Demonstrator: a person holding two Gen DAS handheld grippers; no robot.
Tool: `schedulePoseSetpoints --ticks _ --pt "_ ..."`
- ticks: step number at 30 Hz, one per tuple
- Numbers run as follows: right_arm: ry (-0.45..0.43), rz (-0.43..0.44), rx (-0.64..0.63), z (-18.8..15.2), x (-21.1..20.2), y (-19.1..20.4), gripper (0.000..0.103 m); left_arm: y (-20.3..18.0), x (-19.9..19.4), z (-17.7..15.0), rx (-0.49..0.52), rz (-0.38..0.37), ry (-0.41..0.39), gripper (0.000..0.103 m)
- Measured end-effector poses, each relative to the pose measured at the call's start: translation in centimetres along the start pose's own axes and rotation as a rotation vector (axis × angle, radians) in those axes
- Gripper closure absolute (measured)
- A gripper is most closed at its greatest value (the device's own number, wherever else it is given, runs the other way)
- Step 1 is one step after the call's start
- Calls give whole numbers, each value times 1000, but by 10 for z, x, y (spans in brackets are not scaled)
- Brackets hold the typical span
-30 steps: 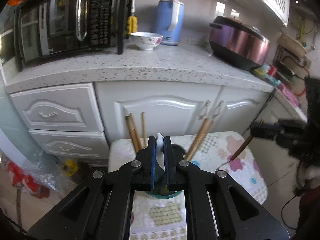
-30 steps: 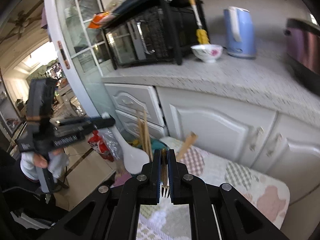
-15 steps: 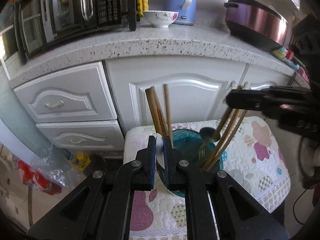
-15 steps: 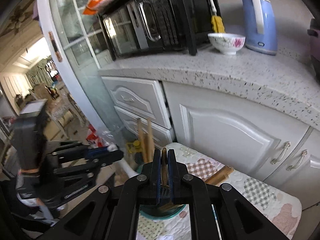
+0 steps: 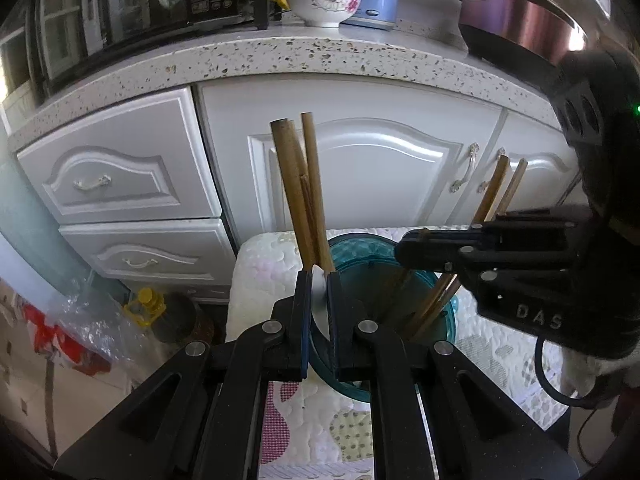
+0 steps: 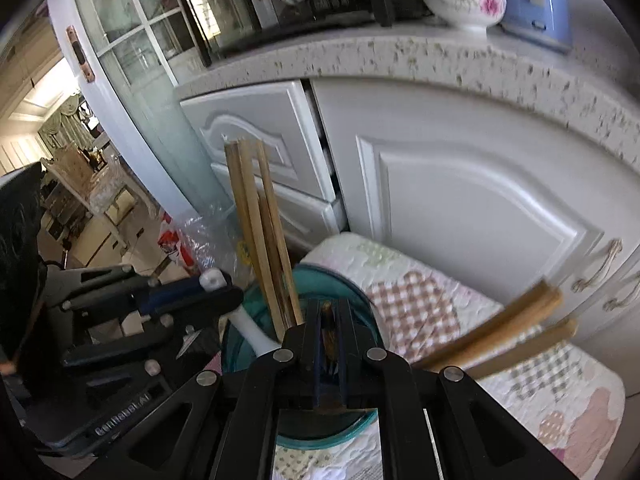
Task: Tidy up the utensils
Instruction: 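Open both tools to release the spoon and fork into the cup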
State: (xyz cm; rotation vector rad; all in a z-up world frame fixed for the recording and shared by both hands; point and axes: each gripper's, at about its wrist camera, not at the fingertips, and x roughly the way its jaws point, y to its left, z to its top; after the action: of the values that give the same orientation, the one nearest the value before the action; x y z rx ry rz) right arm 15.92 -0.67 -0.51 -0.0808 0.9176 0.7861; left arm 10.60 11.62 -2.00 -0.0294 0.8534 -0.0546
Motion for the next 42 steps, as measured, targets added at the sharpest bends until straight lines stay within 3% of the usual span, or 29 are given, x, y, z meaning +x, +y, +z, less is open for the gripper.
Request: schedulePoseSetpoints --ticks 9,11,16,20,26,42 --pt "-70 31 88 0 -32 -15 97 8 -6 -1 -84 -30 10 95" --pt "-81 28 87 -3 -39 -14 96 6 -9 -2 -86 -33 6 88" --pt "-100 30 90 -12 -52 -9 78 4 -20 -2 -98 -36 -16 79" --pt "-125 22 94 -22 -63 -4 78 0 -30 -5 -106 -16 -42 75" --pt "-155 -41 107 -41 -73 1 76 -7 -40 -12 -106 15 -62 75" --pt "-189 -94 153 -68 -86 12 67 -26 -64 -27 -92 63 -102 75"
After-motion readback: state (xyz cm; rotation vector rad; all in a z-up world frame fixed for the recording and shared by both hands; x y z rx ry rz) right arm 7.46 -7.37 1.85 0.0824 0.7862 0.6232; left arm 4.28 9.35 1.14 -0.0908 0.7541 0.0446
